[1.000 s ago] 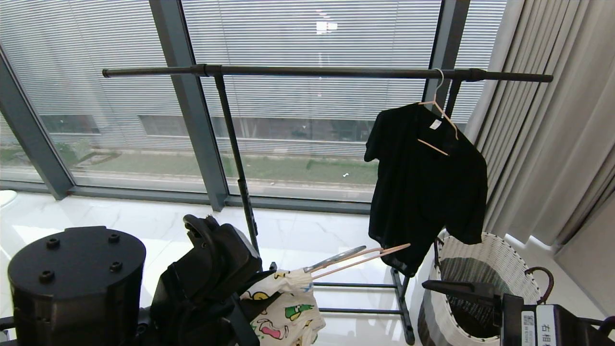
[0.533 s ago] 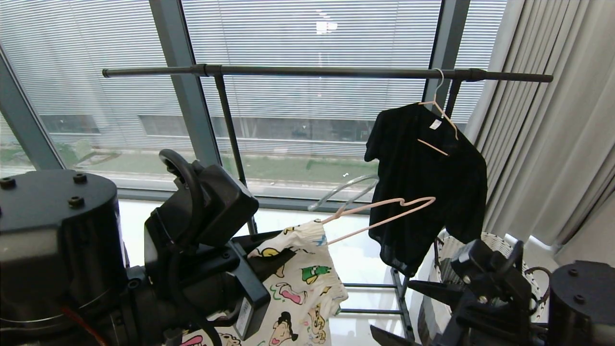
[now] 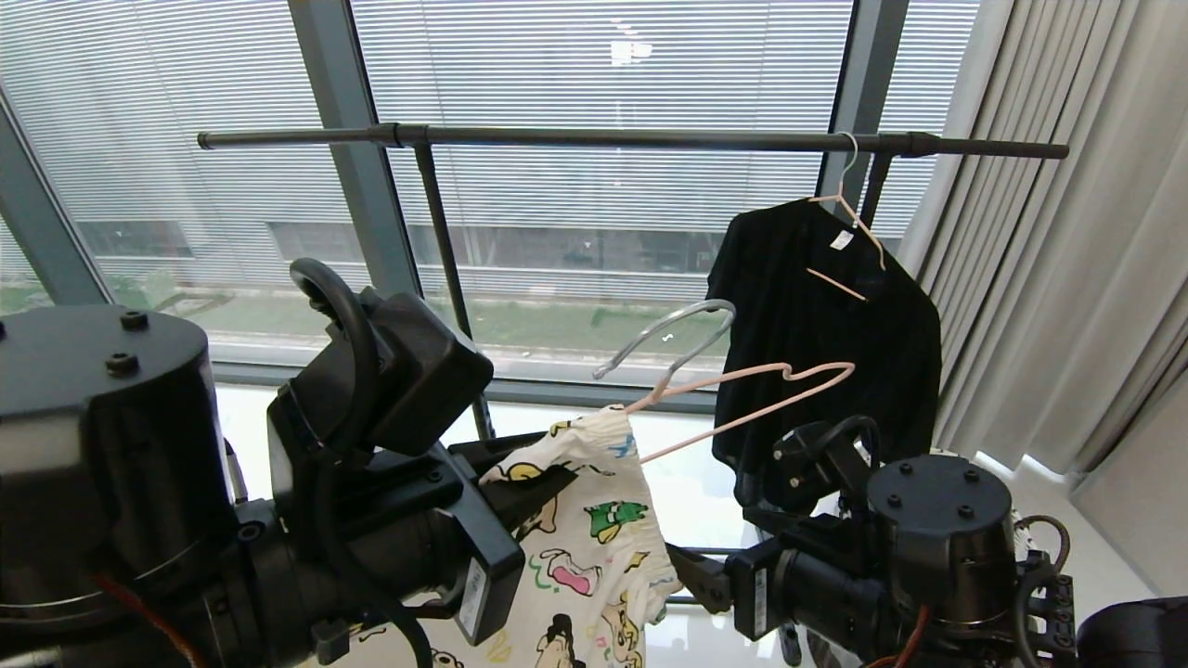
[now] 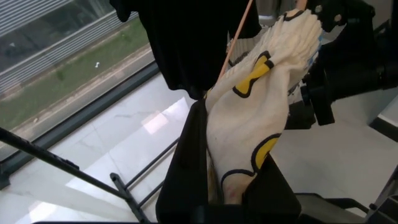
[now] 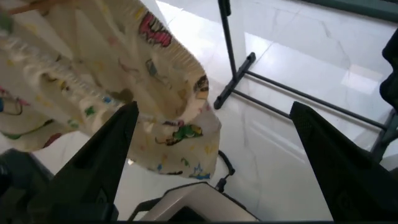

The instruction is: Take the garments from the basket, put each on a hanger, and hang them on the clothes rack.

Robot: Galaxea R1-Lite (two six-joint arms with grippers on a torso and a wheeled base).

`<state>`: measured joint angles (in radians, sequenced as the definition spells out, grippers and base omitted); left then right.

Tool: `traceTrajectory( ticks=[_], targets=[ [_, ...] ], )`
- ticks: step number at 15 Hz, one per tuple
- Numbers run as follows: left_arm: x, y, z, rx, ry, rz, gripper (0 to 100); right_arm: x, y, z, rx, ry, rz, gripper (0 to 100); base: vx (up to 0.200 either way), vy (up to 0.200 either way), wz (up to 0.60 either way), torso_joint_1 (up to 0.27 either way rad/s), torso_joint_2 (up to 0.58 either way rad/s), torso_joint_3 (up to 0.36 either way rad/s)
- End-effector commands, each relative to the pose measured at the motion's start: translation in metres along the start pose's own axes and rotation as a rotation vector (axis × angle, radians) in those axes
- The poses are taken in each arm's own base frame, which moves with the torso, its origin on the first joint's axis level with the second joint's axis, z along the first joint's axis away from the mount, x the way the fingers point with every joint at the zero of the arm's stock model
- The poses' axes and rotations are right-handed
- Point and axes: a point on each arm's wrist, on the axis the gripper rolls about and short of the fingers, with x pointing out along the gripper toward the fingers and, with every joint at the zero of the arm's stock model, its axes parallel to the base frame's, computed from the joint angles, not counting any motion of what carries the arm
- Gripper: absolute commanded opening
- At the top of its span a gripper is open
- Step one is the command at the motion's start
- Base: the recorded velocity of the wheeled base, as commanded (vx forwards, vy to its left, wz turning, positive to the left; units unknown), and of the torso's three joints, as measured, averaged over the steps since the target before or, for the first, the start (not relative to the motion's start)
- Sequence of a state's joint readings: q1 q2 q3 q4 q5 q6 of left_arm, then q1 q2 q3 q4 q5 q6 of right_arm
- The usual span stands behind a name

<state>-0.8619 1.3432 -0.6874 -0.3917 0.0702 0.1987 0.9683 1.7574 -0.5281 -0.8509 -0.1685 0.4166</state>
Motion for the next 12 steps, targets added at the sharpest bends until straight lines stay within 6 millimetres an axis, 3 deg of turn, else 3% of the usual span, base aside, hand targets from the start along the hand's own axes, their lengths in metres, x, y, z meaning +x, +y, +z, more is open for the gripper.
traceTrajectory(
  ticks=[1,3,7,8,12],
  targets=[
    [0.001,0.001,0.003,-0.001,-0.009,0.002,0,0.007,0.008,-0.012,-0.022,0.044,0.020,100,0.000,0.000,0.00,0.000,0.00,0.000],
    [0.001,0.001,0.004,-0.002,-0.011,0.002,0,0.017,0.010,-0.024,-0.053,0.077,-0.014,100,0.000,0.000,0.00,0.000,0.00,0.000],
    [0.001,0.001,0.006,-0.004,-0.018,0.007,0,0.033,-0.006,-0.041,-0.096,0.097,-0.192,100,0.000,0.000,0.00,0.000,0.00,0.000],
    [0.001,0.002,0.005,-0.004,-0.016,0.008,0,0.034,-0.010,-0.041,-0.099,0.095,-0.216,100,0.000,0.000,0.00,0.000,0.00,0.000],
    [0.003,0.013,-0.003,-0.071,0.016,0.068,0,0.035,-0.060,-0.018,-0.088,0.032,-0.429,100,0.000,0.000,0.00,0.000,0.00,0.000]
  ],
)
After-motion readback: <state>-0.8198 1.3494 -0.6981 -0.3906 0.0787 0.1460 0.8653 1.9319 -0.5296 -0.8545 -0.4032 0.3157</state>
